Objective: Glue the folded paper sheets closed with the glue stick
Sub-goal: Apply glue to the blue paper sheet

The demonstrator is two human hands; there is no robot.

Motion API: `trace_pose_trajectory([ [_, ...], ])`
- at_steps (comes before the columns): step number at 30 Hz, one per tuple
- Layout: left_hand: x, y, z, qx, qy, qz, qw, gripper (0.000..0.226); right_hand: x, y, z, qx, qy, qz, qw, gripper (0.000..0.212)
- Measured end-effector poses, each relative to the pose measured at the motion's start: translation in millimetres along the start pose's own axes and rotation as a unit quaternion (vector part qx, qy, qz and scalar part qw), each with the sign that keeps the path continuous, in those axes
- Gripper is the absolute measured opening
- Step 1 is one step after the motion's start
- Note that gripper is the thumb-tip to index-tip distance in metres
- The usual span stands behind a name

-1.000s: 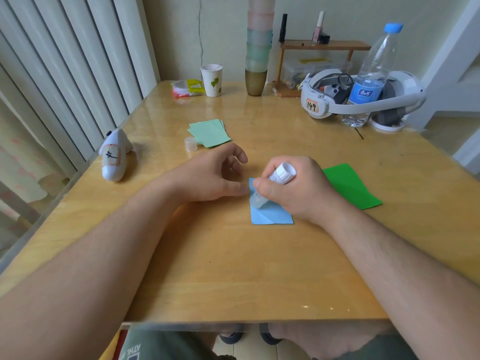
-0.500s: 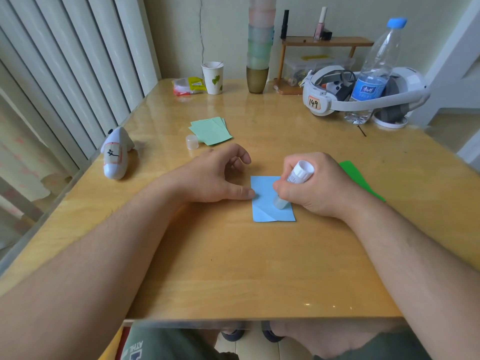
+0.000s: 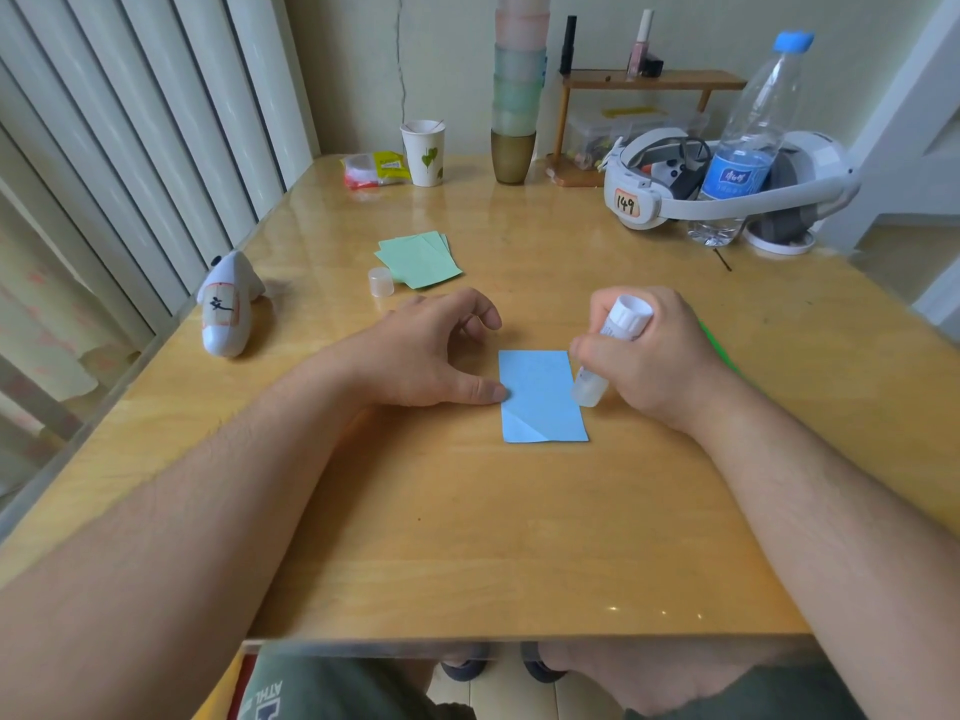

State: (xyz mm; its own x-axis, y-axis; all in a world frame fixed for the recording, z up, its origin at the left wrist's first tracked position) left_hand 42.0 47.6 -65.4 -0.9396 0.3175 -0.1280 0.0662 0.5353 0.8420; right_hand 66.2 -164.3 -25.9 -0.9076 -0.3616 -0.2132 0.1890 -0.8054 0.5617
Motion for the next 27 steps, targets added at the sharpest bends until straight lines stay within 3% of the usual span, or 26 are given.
trace_pose_trajectory([
  [7, -1, 0, 2, -0.001, -0.001, -0.01, 1.0, 0.068, 6, -27, 7, -0.047, 0.013, 0.046, 0.998, 0.026],
  [27, 1, -2, -3, -0.033, 0.009, 0.004, 0.999, 0.073, 8, -26, 3, 0.024, -0.002, 0.097, 0.995, 0.027],
])
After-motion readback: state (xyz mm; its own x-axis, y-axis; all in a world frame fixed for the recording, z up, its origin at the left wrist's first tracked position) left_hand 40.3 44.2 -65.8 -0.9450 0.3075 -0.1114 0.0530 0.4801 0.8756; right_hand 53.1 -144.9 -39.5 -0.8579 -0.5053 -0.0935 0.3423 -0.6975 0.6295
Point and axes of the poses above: each hand's wrist, its own x-axis away from the middle knuckle, its own y-axis out of the back of the hand, z = x × y, the point moved 7 cm from there along -x, towards the middle knuckle, and after that the axes turned 10 degrees about -y, right-handed, at the moved point
